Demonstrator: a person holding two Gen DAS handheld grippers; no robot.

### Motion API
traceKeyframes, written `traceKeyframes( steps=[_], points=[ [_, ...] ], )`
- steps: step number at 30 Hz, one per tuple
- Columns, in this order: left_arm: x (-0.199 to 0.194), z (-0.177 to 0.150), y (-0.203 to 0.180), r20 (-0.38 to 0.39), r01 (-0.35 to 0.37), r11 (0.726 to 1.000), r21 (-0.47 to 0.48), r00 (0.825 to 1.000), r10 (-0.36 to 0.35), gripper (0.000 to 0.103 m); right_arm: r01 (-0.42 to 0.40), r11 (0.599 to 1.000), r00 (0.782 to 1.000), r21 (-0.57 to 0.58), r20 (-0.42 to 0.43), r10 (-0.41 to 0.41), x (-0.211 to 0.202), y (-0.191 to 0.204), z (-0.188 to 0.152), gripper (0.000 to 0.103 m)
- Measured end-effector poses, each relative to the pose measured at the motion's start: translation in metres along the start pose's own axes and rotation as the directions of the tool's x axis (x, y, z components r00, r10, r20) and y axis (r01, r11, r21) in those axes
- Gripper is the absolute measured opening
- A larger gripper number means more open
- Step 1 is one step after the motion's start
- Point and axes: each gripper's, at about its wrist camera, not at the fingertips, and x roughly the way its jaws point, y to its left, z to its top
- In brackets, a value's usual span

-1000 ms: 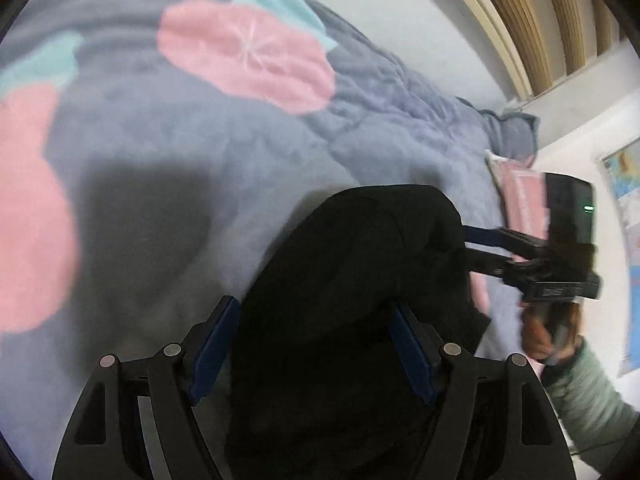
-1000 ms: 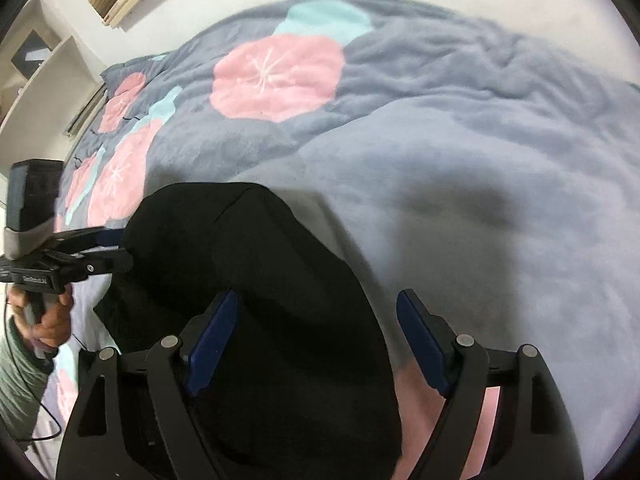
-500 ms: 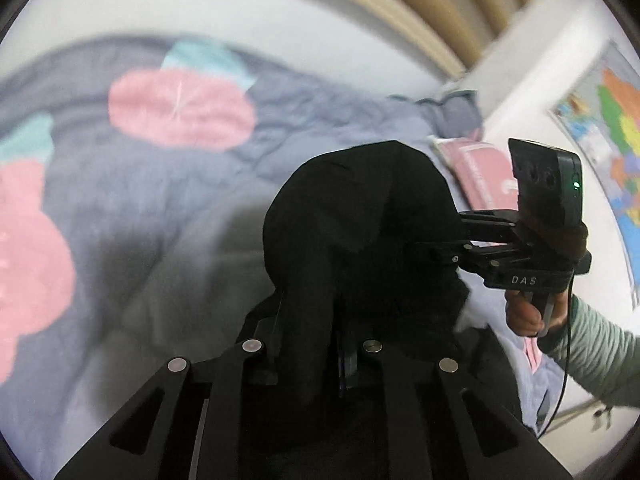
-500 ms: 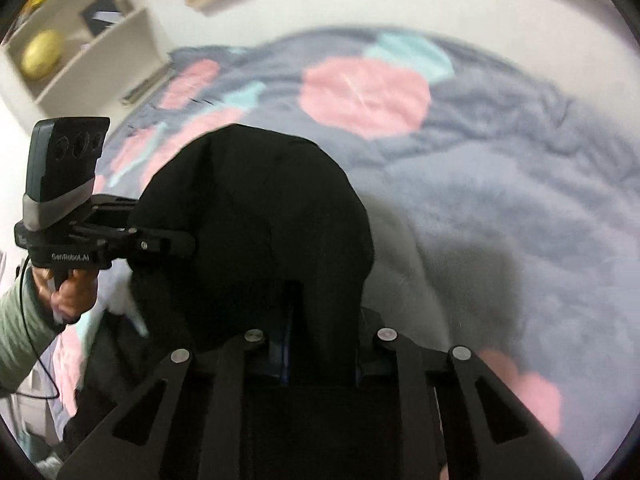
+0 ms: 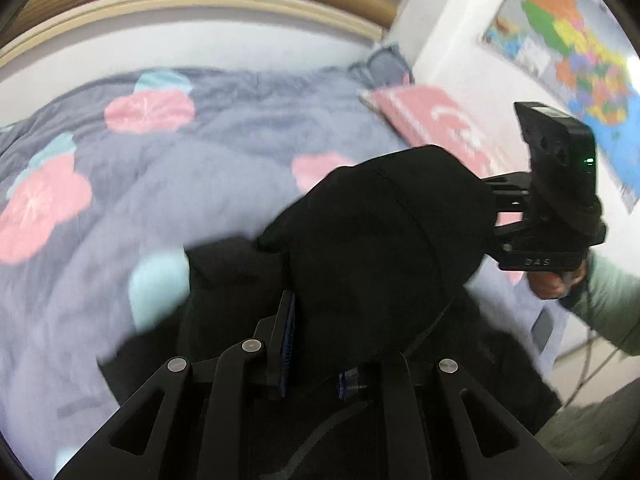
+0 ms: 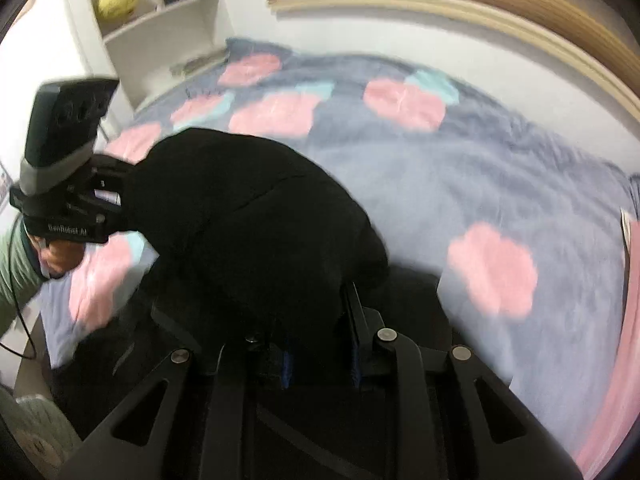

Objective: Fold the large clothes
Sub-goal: 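Fold the hood down onto the jacket body with both grippers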

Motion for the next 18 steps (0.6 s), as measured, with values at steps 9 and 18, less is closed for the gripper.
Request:
traceKeyframes(
  steps=[9, 18],
  points=[
    [0.03, -0.109, -0.019, -0.16, -0.021, 0.977, -0.212, 0.987, -0.014, 0.017, -0.022, 0.99, 0.98, 0.14, -0.194, 0.05, 0.031, 0.017, -0.088, 0.033],
    [-0.051, -0.098, -0.033, -0.075, 0.001, 0.987, -0.16, 0.997, -0.013, 0.035, 0.036, 0.985, 0.997, 0.171, -0.068, -0.025, -0.058, -0.001, -0.053, 0.056]
  ],
)
